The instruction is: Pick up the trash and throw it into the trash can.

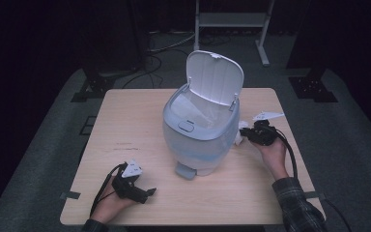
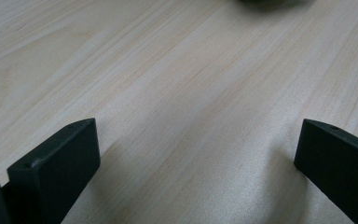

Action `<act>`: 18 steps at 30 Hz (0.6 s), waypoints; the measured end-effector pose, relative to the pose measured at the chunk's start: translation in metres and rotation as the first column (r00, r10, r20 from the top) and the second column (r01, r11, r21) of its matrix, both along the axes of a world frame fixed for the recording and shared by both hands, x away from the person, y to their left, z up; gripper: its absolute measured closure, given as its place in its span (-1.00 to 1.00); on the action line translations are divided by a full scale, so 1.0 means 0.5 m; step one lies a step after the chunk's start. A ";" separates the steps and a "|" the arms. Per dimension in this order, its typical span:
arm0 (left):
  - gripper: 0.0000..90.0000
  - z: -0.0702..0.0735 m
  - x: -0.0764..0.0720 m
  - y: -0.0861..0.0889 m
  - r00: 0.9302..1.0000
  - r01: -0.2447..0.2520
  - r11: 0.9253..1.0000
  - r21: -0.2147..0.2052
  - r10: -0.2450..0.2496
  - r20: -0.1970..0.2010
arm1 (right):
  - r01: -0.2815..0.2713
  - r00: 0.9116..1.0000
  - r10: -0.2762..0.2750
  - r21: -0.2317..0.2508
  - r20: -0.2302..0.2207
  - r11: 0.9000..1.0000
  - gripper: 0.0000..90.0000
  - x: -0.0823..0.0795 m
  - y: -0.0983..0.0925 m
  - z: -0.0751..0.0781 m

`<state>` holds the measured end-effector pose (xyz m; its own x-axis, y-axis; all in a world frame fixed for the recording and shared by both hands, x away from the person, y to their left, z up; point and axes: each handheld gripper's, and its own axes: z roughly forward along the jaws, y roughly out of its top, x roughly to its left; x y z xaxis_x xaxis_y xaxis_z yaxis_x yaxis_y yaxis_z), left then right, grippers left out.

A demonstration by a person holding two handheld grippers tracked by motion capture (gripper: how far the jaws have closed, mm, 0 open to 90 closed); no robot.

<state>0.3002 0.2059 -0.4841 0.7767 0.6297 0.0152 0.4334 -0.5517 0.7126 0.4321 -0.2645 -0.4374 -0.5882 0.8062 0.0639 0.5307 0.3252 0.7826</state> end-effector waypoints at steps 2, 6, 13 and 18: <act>-1.00 0.000 0.000 0.000 1.000 0.000 1.000 0.000 0.000 0.000 | -0.005 1.000 0.005 0.006 -0.002 1.000 0.85 -0.004 -0.005 0.005; -1.00 0.000 0.000 0.000 1.000 0.000 1.000 0.000 0.000 0.000 | -0.022 1.000 0.023 0.037 -0.013 0.999 0.86 -0.012 -0.019 0.018; -1.00 0.000 0.000 0.000 1.000 -0.001 1.000 0.000 0.001 -0.001 | -0.061 0.998 0.061 0.060 0.004 0.996 0.85 -0.038 -0.043 0.048; -1.00 0.000 0.000 0.000 1.000 0.000 1.000 0.000 0.000 -0.001 | -0.084 0.996 0.084 0.065 0.009 0.994 0.85 -0.050 -0.051 0.060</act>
<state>0.3001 0.2058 -0.4841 0.7766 0.6299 0.0146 0.4340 -0.5515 0.7124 0.4070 -0.2899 -0.4073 -0.6543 0.7481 0.1105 0.4984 0.3168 0.8070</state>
